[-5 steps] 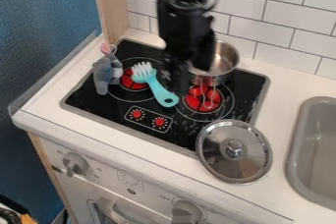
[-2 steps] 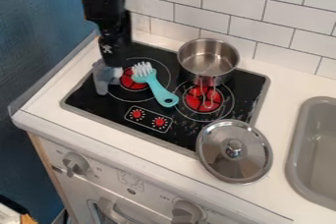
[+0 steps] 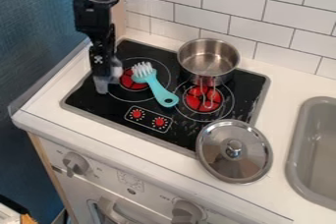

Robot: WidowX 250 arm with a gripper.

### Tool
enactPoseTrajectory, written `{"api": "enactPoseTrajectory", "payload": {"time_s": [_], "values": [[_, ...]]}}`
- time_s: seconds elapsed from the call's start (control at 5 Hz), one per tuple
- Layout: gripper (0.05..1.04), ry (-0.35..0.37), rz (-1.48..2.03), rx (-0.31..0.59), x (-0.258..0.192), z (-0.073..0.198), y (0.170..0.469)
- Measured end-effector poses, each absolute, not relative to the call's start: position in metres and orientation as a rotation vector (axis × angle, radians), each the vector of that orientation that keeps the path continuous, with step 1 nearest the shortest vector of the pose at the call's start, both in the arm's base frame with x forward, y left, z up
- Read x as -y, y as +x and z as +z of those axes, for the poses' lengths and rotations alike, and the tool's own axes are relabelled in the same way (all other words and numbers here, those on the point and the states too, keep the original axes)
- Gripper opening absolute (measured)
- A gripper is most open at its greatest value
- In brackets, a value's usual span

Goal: Move the grey teddy bear to the right side of the stove

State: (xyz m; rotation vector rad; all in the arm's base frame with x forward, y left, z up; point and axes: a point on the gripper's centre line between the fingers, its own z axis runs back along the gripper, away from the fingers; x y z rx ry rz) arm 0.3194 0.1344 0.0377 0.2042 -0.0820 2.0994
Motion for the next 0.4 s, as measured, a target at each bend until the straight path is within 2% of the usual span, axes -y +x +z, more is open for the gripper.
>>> {"api": "enactPoseTrajectory", "payload": {"time_s": [0.2, 0.4], "values": [[0.955, 0.248, 2.099, 0.066, -0.1378, 0.0237, 0.3242], [0.748, 0.277, 2.076, 0.078, -0.1328, 0.0189, 0.329]]}}
